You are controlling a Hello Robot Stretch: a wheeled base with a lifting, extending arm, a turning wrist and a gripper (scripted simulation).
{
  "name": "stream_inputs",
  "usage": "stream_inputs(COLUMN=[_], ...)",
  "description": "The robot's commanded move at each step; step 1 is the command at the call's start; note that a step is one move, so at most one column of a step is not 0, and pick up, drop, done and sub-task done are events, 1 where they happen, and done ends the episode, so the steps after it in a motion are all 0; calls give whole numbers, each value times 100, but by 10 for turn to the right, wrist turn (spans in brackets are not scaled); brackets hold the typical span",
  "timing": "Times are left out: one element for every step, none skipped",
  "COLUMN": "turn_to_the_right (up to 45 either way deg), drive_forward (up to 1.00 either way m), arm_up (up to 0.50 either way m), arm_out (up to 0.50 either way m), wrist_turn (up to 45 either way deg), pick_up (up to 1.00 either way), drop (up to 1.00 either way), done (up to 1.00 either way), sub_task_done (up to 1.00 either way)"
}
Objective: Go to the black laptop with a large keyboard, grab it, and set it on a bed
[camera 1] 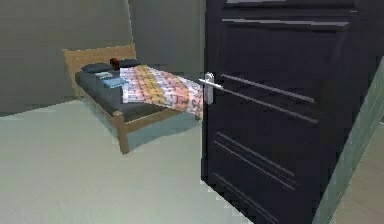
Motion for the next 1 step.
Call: stream_inputs(turn_to_the_right=[-150], drive_forward=[0], arm_up=[0], arm_out=[0], wrist_turn=[0], pick_up=[0], drop=[0], done=[0], sub_task_done=[0])
